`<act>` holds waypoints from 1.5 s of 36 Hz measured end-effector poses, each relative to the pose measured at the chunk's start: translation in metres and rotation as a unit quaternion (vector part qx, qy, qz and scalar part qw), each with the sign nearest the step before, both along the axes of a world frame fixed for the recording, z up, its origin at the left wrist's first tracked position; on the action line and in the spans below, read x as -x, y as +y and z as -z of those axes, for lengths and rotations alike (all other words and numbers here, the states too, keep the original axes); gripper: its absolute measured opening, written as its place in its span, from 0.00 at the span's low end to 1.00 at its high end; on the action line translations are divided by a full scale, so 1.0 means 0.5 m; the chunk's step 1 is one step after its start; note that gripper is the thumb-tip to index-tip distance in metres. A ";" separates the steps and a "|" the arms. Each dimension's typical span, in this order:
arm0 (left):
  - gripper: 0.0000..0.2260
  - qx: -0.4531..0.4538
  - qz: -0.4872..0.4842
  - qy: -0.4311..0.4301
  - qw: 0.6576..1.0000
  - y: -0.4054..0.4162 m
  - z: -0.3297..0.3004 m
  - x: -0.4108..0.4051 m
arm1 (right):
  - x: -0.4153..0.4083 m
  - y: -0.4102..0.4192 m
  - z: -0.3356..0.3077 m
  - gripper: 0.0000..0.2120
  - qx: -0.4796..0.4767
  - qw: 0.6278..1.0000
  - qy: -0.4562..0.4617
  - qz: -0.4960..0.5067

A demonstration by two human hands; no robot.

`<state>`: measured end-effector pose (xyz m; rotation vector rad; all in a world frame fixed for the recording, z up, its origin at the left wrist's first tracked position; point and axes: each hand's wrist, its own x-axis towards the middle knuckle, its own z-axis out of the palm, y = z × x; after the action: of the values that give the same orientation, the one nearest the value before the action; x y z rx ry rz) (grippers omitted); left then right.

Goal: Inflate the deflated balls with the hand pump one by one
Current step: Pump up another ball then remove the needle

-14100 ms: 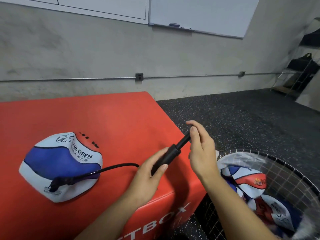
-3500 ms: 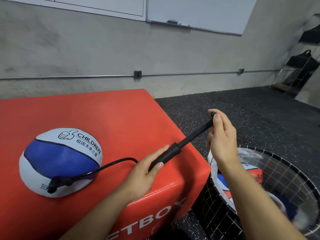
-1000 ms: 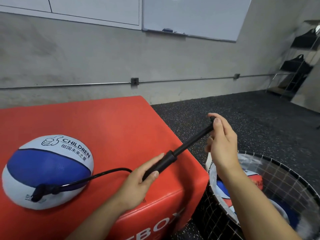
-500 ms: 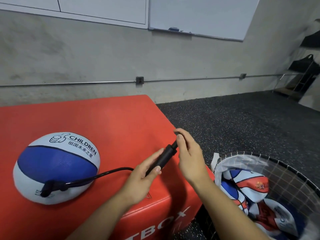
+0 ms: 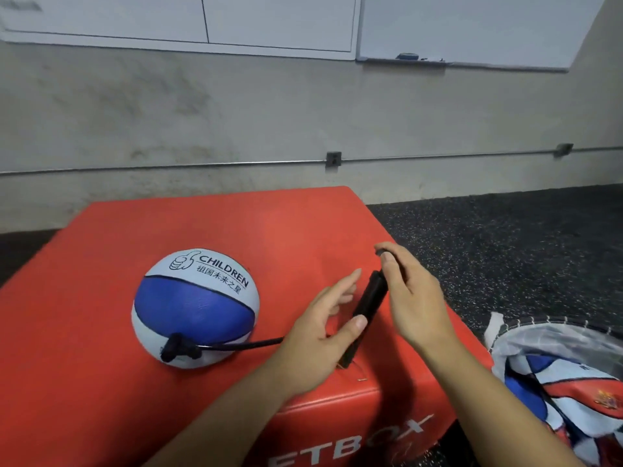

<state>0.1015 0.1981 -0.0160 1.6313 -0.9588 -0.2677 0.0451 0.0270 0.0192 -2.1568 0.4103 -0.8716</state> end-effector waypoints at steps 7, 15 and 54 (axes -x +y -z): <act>0.25 0.034 -0.050 -0.029 0.998 0.126 -0.064 -0.017 | -0.018 0.041 -0.018 0.15 0.036 0.999 0.005 -0.003; 0.19 0.020 -0.130 -0.128 0.983 0.294 -0.125 -0.035 | -0.014 0.055 -0.020 0.20 0.039 0.999 0.019 0.004; 0.38 -0.072 -0.277 -0.147 0.947 0.354 -0.051 -0.191 | 0.027 0.014 -0.036 0.15 0.009 0.995 -0.049 0.089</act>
<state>0.1968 0.3752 0.0093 2.0398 -0.6664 0.3052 0.0315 0.0341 0.0372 -2.1078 0.5525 -1.0783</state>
